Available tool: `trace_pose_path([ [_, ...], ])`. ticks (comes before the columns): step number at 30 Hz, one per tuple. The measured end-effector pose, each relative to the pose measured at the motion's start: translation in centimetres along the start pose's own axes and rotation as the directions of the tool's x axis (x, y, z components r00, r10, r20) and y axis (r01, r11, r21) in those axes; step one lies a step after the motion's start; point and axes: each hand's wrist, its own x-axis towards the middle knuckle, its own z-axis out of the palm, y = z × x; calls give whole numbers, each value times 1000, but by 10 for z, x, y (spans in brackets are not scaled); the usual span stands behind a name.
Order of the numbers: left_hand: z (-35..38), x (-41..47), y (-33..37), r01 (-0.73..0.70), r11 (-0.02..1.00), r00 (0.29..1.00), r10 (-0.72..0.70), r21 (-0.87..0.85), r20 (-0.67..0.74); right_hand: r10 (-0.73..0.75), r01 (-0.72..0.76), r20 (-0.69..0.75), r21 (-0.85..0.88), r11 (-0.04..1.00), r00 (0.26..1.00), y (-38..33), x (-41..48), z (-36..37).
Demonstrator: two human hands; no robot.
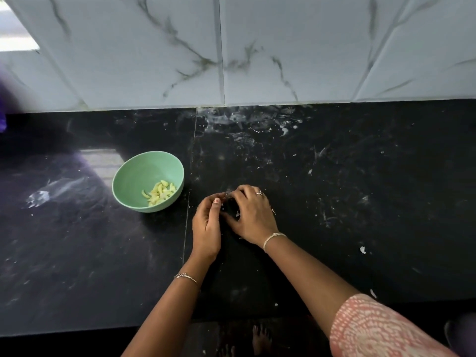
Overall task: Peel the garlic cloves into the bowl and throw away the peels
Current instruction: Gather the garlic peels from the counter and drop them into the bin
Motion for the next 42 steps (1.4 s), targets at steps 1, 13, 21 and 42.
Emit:
trace_pose_path([
  [1,0,0,0,1,1000,1000,-1,3,6,-9,10,-16,16,1000,1000,2,-1,-1],
  [13,0,0,-5,-5,1000,1000,5,25,-2,-31,116,403,-186,976,915,14,-18,-34],
  [21,1,0,-6,8,999,1000,-7,44,-16,-172,211,244,-143,967,954,21,-39,-44],
  [42,6,17,-8,-390,561,881,-3,730,473,568,-371,60,813,450,821,37,-12,-35],
])
